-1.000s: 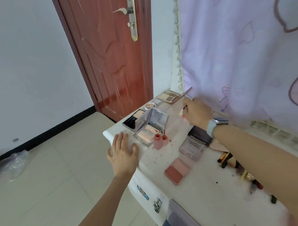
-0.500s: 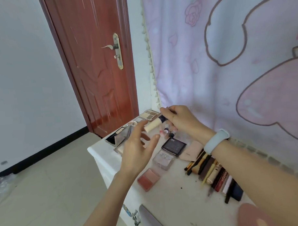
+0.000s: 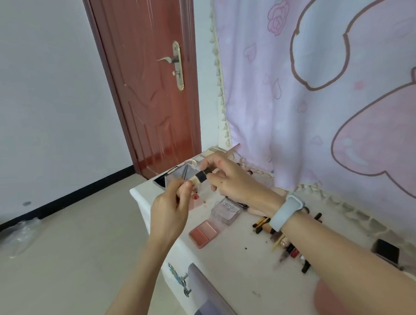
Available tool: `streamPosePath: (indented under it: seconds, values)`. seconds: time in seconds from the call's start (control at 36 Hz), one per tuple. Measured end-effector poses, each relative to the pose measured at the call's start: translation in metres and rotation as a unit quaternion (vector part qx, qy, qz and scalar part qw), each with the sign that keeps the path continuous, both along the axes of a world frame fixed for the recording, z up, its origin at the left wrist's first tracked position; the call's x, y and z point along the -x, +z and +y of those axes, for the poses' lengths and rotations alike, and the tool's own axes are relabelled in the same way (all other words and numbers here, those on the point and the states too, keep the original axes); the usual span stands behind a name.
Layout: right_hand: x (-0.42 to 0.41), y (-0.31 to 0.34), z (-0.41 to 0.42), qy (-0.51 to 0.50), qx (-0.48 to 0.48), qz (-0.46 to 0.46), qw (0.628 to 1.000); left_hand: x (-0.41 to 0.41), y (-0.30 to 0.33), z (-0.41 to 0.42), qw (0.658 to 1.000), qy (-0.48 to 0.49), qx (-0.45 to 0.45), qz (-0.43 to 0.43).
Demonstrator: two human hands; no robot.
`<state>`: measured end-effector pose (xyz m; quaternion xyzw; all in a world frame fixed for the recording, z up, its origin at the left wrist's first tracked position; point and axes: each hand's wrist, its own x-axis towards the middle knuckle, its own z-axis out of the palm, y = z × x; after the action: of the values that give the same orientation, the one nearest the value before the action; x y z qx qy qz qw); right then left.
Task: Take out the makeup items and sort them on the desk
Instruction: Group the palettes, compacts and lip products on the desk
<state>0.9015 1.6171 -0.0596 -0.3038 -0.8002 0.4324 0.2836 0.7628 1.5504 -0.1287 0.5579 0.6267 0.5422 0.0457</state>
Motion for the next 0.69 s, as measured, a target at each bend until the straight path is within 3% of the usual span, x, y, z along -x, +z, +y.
streamPosePath:
  seconds: [0.11, 0.22, 0.36, 0.56, 0.69]
  values:
    - [0.005, -0.006, -0.006, -0.013, 0.023, -0.073, 0.997, 0.021, -0.007, -0.002, 0.997, -0.039, 0.026, 0.062]
    - [0.014, -0.022, -0.002, -0.078, -0.068, -0.115, 0.988, 0.031, -0.012, 0.000, 0.992, -0.089, 0.028, 0.087]
    - [0.015, -0.028, -0.003, 0.008, -0.053, -0.140, 0.989, 0.047, -0.019, 0.000, 0.990, -0.102, 0.072, 0.068]
    - [0.023, -0.047, 0.001, 0.037, -0.194, -0.302, 0.933, 0.066, -0.041, 0.000, 0.979, -0.138, 0.115, 0.096]
    - [0.032, -0.048, 0.011, 0.033, -0.249, -0.293, 0.923, 0.070, -0.048, 0.003, 0.975, -0.149, 0.157, 0.043]
